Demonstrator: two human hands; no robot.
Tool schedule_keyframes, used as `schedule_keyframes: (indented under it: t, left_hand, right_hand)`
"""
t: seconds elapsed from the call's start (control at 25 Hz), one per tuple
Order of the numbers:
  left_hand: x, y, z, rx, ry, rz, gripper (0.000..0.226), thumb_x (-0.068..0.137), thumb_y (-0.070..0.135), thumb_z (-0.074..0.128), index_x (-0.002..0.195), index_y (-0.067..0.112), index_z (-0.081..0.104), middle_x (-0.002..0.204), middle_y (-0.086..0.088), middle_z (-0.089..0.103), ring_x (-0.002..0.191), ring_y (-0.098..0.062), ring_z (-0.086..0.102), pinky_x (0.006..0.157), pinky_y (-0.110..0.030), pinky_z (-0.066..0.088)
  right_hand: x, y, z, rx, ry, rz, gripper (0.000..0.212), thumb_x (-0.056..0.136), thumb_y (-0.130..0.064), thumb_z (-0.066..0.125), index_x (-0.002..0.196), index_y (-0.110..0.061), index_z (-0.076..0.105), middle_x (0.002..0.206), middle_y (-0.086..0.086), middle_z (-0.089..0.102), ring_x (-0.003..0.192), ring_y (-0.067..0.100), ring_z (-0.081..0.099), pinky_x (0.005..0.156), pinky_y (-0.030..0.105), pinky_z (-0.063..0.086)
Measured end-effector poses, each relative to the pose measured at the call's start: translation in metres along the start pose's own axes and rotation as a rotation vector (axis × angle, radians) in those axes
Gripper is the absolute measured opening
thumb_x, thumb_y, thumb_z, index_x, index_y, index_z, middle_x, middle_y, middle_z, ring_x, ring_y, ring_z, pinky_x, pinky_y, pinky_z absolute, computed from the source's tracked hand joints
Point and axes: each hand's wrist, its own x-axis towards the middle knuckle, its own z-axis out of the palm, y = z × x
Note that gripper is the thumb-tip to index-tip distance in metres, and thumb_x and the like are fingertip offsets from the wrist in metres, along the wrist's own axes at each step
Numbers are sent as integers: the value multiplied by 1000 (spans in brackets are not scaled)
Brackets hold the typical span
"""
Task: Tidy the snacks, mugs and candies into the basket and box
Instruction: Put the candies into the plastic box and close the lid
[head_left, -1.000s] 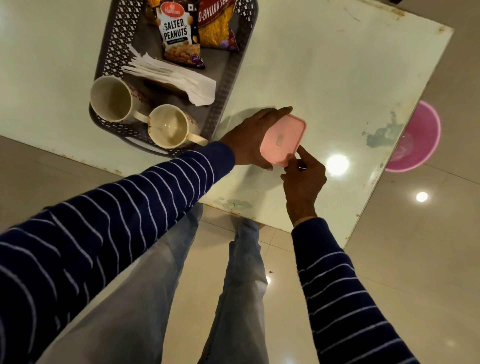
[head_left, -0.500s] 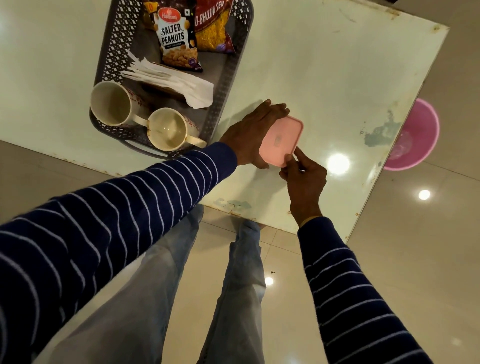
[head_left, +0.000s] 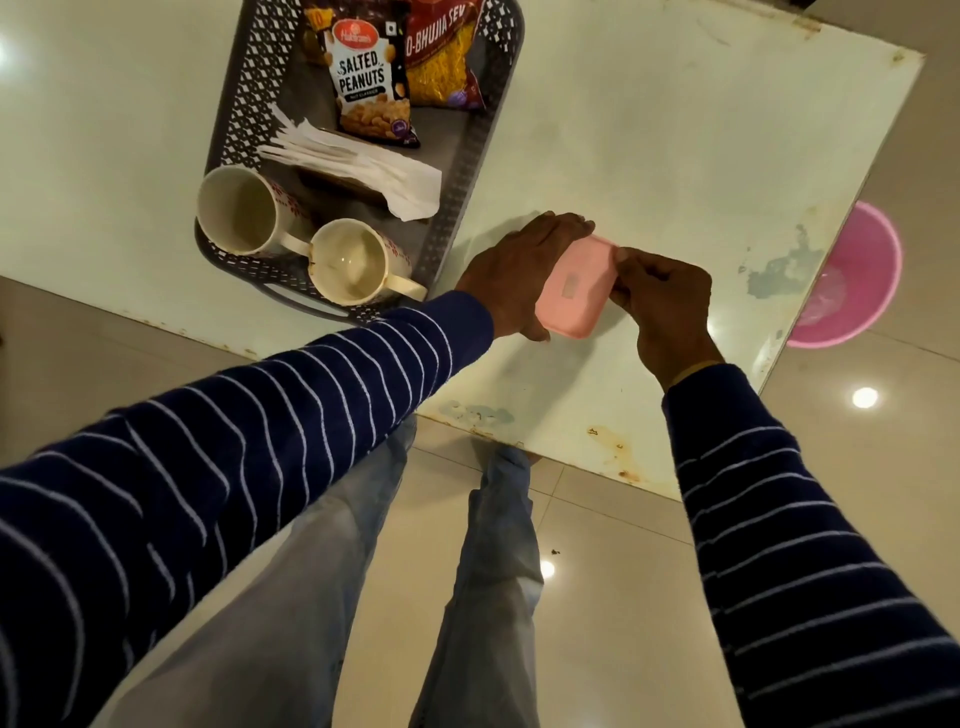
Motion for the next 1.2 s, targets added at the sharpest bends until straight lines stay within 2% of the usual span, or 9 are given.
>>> schedule_keyframes:
  t: [0.12,0.24,0.4,0.56,0.68,0.8,0.96,1.08,1.2]
  left_hand:
    - [0,1,-1,4,3,-3,132,39,30,99,149,21,26,150,0,36,130,-25,46,95,-40,51]
    - [-1,2,0,-4,-3,-26,129,43,27,97,149,23,24,152,2,34,128,-26,47,92,-44,53]
    - [1,5,-2,66,0,-33,127,43,26,95,149,22,26,150,0,37,124,-26,50,88,-43,55]
    - [2,6,-1,98,-7,-35,125,45,27,96,149,21,26,149,-1,37,125,-25,50,90,-43,55]
    - [2,4,1,89,8,-37,127,44,27,96,149,22,25,151,-1,36,126,-26,49,90,-44,56]
    - [1,2,1,85,20,-15,127,43,29,96,149,21,26,150,-1,37,123,-26,51,87,-44,57]
    - [2,1,3,51,34,-4,127,43,31,96,148,22,26,149,1,36,122,-24,51,84,-43,58]
    - [2,0,4,19,37,-8,127,43,31,96,147,23,24,149,2,35,121,-25,52,80,-44,59]
    - [0,2,1,-6,19,4,128,46,31,96,149,23,22,153,1,32,127,-26,47,88,-47,57]
  right_hand:
    - [5,0,-3,3,-22,-5,21,89,-10,70,106,1,73,102,20,73,100,33,70,90,44,58]
    - [1,2,-1,33,-24,-16,20,89,-10,69,103,3,73,98,20,72,88,26,68,89,46,58]
    - [-9,6,4,-21,95,-14,24,88,-18,73,104,0,73,85,17,70,72,24,67,76,47,62]
    - [-28,22,-3,0,6,67,39,84,-11,76,122,-13,68,103,17,72,94,26,72,78,41,62]
    - [-51,45,-3,44,-3,107,40,83,-8,76,122,-8,67,104,13,74,99,28,71,86,39,60]
    - [-56,53,-1,143,14,85,36,85,-5,74,120,-7,68,101,8,75,97,27,71,86,34,59]
    - [-60,60,6,174,54,30,30,87,-8,72,116,-13,70,96,5,74,85,12,73,79,25,58]
    - [-62,61,14,197,120,30,31,88,-9,72,119,-7,69,98,2,74,82,6,73,78,23,58]
    - [-63,56,15,145,153,33,32,88,-9,71,120,-5,68,89,-1,74,73,6,72,76,25,60]
